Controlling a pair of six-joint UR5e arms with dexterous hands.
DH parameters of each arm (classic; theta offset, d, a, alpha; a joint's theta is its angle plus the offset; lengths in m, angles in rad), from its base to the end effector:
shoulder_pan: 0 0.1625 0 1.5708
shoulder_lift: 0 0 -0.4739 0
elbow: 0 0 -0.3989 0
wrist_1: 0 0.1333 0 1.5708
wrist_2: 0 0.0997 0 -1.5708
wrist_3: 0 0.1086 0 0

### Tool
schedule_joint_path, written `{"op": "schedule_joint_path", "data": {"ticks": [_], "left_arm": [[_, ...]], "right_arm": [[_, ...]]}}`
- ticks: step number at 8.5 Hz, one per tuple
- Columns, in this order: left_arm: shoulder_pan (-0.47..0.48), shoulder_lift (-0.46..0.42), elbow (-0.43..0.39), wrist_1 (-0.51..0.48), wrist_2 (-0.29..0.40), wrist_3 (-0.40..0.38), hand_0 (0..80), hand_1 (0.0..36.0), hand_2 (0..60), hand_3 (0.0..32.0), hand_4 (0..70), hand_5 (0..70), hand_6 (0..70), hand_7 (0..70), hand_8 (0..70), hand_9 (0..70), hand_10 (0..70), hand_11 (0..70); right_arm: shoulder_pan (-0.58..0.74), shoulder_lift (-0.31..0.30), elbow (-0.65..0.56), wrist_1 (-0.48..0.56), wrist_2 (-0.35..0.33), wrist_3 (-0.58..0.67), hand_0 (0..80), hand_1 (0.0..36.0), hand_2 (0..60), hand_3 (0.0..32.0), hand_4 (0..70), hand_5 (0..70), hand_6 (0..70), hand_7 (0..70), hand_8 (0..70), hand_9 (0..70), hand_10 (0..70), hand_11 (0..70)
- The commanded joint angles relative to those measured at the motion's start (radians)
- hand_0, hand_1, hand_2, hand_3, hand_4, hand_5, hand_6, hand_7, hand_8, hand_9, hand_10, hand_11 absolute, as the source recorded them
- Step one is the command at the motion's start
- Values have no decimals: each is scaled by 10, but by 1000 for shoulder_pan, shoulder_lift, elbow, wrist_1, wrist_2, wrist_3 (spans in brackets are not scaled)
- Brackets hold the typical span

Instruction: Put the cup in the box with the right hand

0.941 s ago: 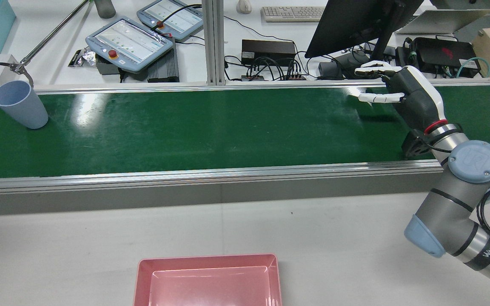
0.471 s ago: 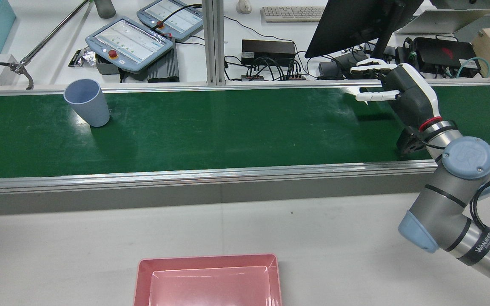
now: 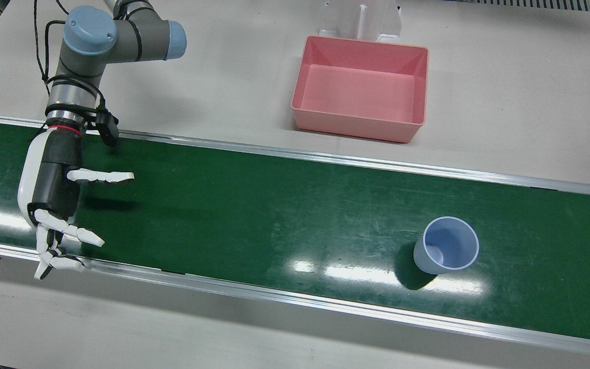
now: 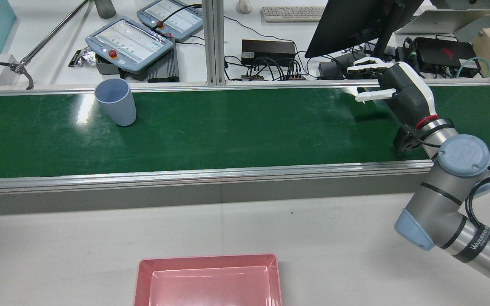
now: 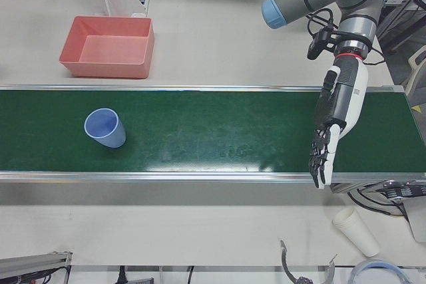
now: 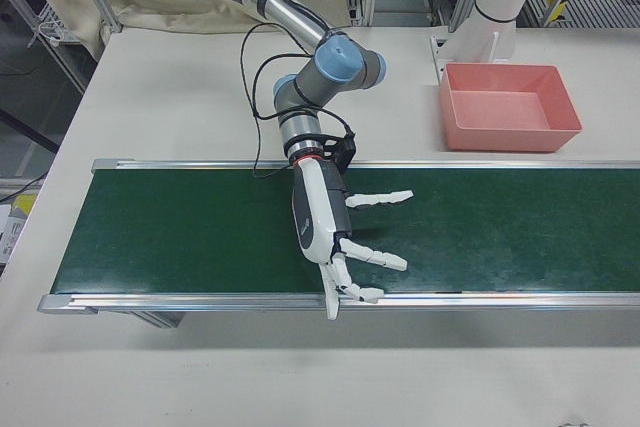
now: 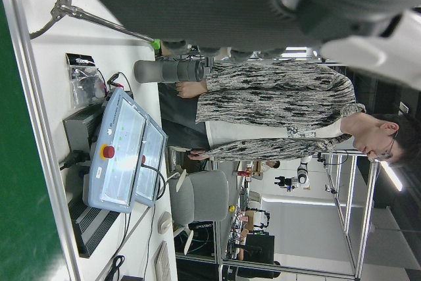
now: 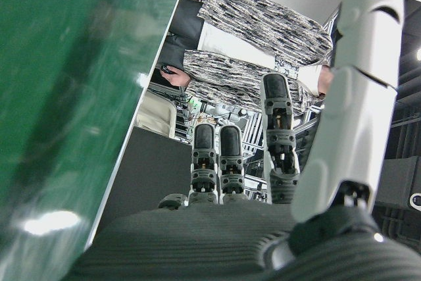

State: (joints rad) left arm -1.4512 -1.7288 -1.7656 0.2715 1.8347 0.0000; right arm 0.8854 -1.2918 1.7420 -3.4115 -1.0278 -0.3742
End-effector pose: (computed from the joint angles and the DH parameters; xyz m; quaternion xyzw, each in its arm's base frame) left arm -0.0372 -0.5700 0.5835 -0.1326 0.7222 -0.6649 0.1367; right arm -0.2325 -0.5836 0.5259 0.0551 -0.7575 0.6366 0.1342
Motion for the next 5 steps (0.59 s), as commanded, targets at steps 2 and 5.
{"op": "schedule_joint_path", "data": {"ticks": [2,5], "left_arm": [[0,0,0,0,0,0,0,0,0,0,0,0,0,0,0,0,0,0],[0,0,0,0,0,0,0,0,0,0,0,0,0,0,0,0,0,0]], "right_arm": [[-3,0,5,0,-5,-28,553,143,0,0,344,62,96,405,169,282,0,0],[-25,0,1,0,-5,-38,548,152,35,0,345,62,97,408,170,283,0,5]]}}
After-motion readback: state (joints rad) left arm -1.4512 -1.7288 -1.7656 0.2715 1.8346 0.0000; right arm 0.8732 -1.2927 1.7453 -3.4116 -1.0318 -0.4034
